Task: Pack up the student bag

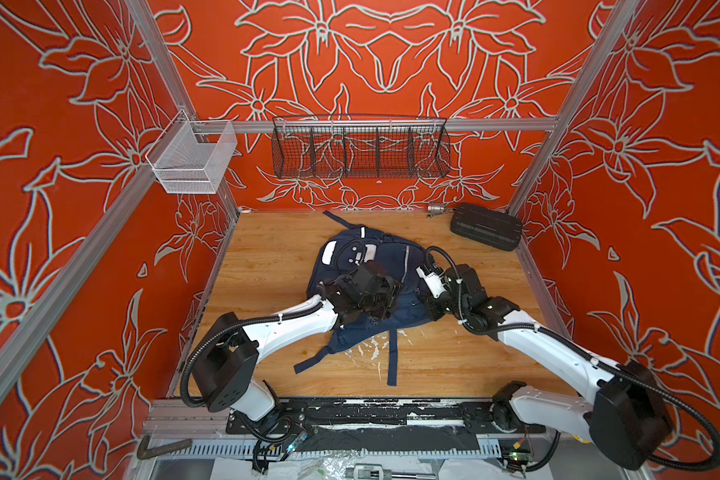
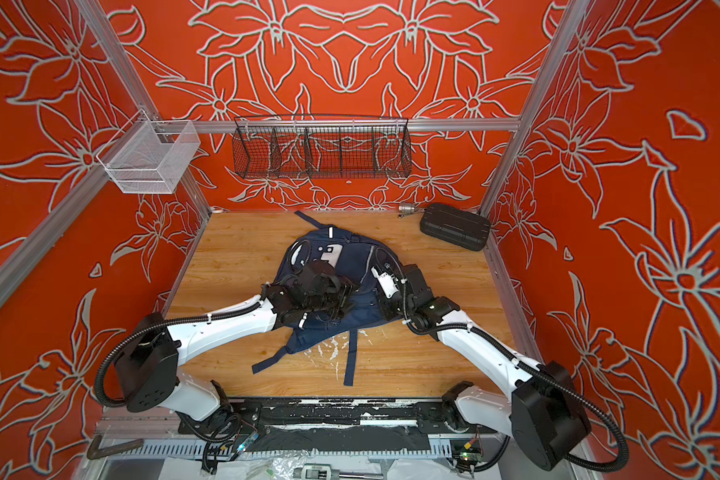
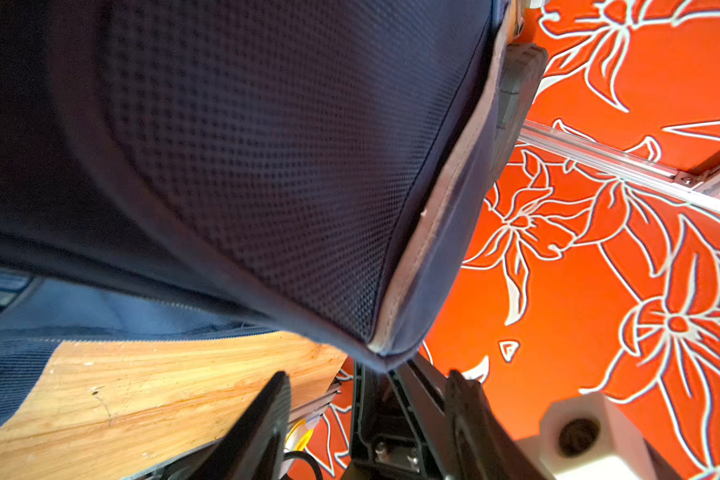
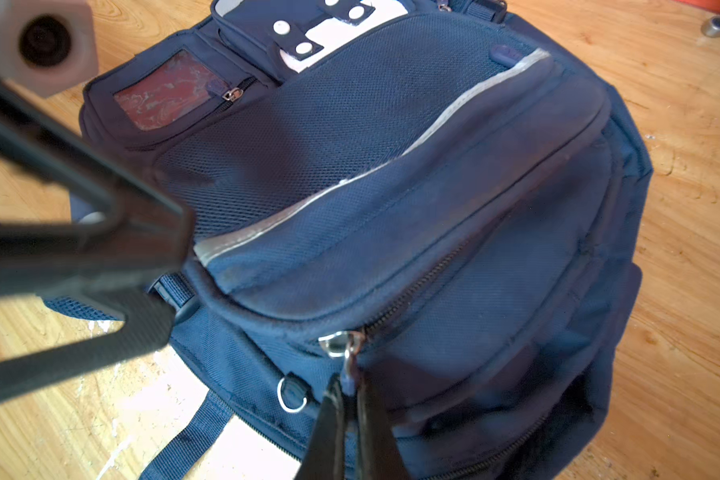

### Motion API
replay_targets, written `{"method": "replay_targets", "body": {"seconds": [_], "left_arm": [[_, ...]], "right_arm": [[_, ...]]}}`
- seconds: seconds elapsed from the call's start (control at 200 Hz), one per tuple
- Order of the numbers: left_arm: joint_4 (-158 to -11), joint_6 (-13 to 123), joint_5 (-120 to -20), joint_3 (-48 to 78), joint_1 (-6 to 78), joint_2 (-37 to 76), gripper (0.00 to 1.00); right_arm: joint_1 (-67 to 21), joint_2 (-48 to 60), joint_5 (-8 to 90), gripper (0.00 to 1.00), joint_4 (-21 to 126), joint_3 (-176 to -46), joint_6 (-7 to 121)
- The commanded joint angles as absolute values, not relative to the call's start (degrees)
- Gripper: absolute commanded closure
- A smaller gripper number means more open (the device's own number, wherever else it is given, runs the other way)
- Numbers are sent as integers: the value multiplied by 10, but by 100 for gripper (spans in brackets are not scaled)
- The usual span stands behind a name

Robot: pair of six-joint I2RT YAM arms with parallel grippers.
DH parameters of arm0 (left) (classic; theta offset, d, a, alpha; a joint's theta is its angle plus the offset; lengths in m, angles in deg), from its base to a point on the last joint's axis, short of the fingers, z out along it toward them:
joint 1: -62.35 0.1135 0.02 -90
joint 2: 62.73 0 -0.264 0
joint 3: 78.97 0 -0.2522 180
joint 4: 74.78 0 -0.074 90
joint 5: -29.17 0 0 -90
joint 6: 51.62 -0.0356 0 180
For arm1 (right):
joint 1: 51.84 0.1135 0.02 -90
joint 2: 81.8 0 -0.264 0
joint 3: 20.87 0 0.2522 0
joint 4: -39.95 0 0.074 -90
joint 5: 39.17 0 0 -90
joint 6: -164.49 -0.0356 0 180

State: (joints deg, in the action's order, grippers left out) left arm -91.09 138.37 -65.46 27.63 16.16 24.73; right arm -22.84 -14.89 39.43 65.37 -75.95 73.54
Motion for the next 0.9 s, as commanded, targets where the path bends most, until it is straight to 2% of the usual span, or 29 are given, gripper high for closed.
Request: {"method": "replay_targets", "body": {"seconds": [0.0, 0.145, 0.27, 0.42, 0.47, 0.55, 0.766, 0.896], "left_arm": [[-908, 1414, -595, 272, 158, 243, 46], [-905, 1401, -593, 248, 158, 279, 57], [-901, 1410, -617, 242, 159, 309, 59], [-906, 1414, -587, 250, 159, 314, 60], [-908, 1407, -585, 246, 161, 316, 71], [-893, 1375, -625, 235, 178, 323, 100], [-937, 1289, -742, 253, 220, 290, 100], [-1001, 1230, -759, 278, 238, 232, 100]], "right_arm": [[-227, -153, 381, 100, 631, -754, 733], [-227, -153, 376, 100, 626, -754, 730], [-227, -155, 371, 100, 624, -757, 725], [-227, -156, 369, 100, 627, -757, 723], [-226, -157, 369, 100, 628, -756, 722], [-227, -160, 368, 100, 628, -758, 722], [-272, -153, 371, 100, 650, -781, 714], [-325, -129, 345, 100, 653, -800, 718]]}}
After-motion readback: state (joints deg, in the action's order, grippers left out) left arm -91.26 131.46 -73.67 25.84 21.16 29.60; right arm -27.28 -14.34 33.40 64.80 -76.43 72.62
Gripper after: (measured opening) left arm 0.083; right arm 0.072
